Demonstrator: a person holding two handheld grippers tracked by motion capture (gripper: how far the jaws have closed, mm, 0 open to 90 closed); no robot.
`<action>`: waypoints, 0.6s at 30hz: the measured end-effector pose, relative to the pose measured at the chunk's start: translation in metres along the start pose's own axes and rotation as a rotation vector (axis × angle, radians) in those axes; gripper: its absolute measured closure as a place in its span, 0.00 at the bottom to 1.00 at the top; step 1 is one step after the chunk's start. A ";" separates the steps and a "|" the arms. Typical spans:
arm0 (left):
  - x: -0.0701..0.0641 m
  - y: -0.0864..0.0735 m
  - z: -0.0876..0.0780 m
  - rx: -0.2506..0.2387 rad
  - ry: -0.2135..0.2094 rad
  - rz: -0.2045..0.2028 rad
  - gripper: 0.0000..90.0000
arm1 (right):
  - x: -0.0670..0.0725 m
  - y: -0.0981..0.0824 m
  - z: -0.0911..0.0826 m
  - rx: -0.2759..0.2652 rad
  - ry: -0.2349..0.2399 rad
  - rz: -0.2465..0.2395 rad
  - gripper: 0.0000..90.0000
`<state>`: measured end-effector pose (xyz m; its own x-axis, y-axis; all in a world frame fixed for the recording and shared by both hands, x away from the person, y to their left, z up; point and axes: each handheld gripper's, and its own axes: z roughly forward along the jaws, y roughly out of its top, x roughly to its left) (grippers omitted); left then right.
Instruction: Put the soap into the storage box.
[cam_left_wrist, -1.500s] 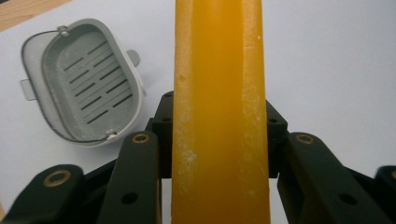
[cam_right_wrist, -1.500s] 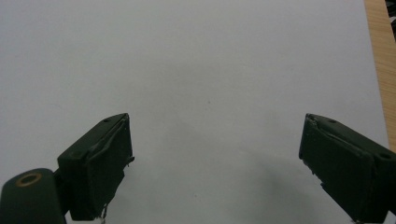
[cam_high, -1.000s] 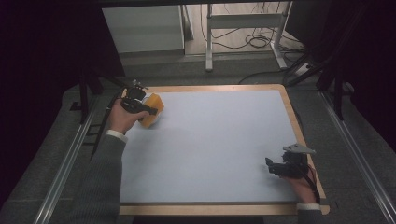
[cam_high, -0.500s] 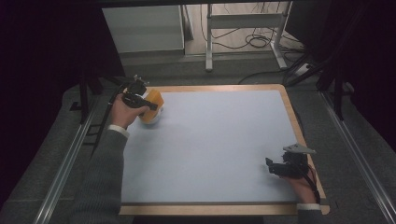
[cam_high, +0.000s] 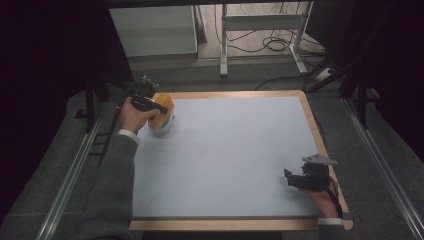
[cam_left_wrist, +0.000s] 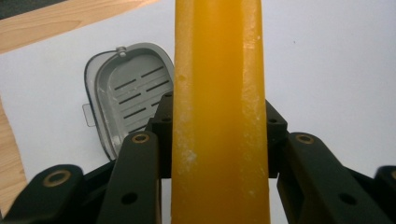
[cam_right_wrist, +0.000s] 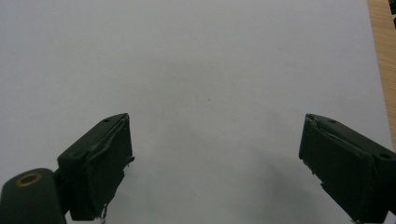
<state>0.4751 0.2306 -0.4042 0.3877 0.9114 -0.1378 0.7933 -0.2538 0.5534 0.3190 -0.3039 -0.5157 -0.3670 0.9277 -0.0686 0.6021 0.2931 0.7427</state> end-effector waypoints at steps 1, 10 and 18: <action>0.003 0.001 0.002 -0.003 -0.002 -0.011 0.68 | 0.000 0.000 0.000 0.000 -0.001 0.001 0.11; 0.015 0.006 0.018 0.018 0.010 -0.046 0.68 | -0.001 -0.001 0.002 0.005 -0.002 0.002 0.11; 0.025 0.010 0.034 0.021 -0.008 -0.086 0.68 | -0.003 -0.002 0.003 0.013 -0.010 0.004 0.11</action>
<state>0.5090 0.2403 -0.4297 0.3215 0.9275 -0.1909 0.8336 -0.1815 0.5217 0.3209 -0.3066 -0.5193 -0.3570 0.9313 -0.0722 0.6130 0.2919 0.7342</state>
